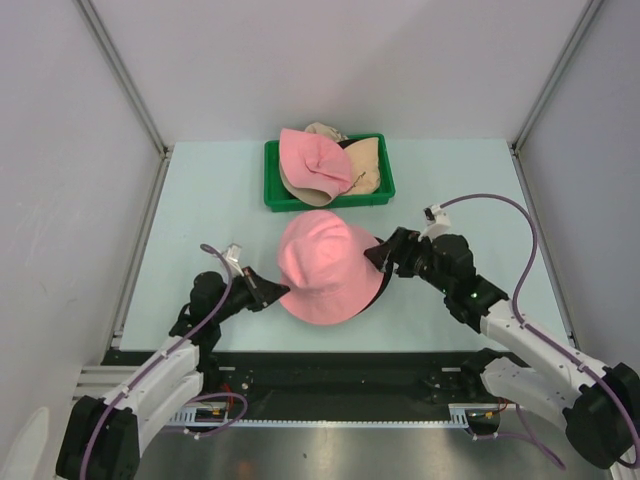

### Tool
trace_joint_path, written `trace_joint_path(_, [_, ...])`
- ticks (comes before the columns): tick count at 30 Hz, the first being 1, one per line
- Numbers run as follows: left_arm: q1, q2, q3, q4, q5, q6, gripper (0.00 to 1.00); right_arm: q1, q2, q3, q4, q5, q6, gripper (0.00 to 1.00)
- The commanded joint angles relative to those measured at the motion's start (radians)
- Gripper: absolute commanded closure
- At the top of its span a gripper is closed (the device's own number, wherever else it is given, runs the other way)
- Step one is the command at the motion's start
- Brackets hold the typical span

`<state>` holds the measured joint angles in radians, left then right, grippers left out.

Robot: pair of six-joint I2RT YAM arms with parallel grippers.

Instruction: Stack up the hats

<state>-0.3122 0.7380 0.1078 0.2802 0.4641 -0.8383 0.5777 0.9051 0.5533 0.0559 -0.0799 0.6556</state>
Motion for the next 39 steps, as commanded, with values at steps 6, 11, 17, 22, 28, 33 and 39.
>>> trace_joint_path(6, [-0.004,0.006,0.032,-0.065,-0.001,0.085,1.0,0.013,0.041,-0.026,0.125,-0.029,0.03,0.14])
trace_joint_path(11, [-0.004,-0.011,0.033,-0.073,-0.002,0.085,1.0,0.013,0.069,-0.049,0.147,-0.049,0.053,0.14])
trace_joint_path(17, [-0.004,-0.022,0.036,-0.081,-0.008,0.087,1.0,0.014,0.075,-0.096,0.254,-0.112,0.117,0.26])
trace_joint_path(22, [-0.004,-0.019,0.039,-0.088,-0.015,0.094,1.0,0.016,0.058,-0.104,0.251,-0.118,0.134,0.5])
trace_joint_path(28, [-0.004,-0.009,0.046,-0.085,-0.022,0.1,1.0,0.017,0.057,-0.116,0.139,-0.029,0.134,1.0])
trace_joint_path(33, [-0.004,0.004,0.055,-0.088,-0.021,0.107,1.0,0.024,0.061,-0.159,0.148,-0.027,0.147,1.0])
trace_joint_path(39, [-0.004,0.014,0.063,-0.124,-0.059,0.122,1.0,0.06,0.078,-0.161,0.021,0.113,0.139,1.0])
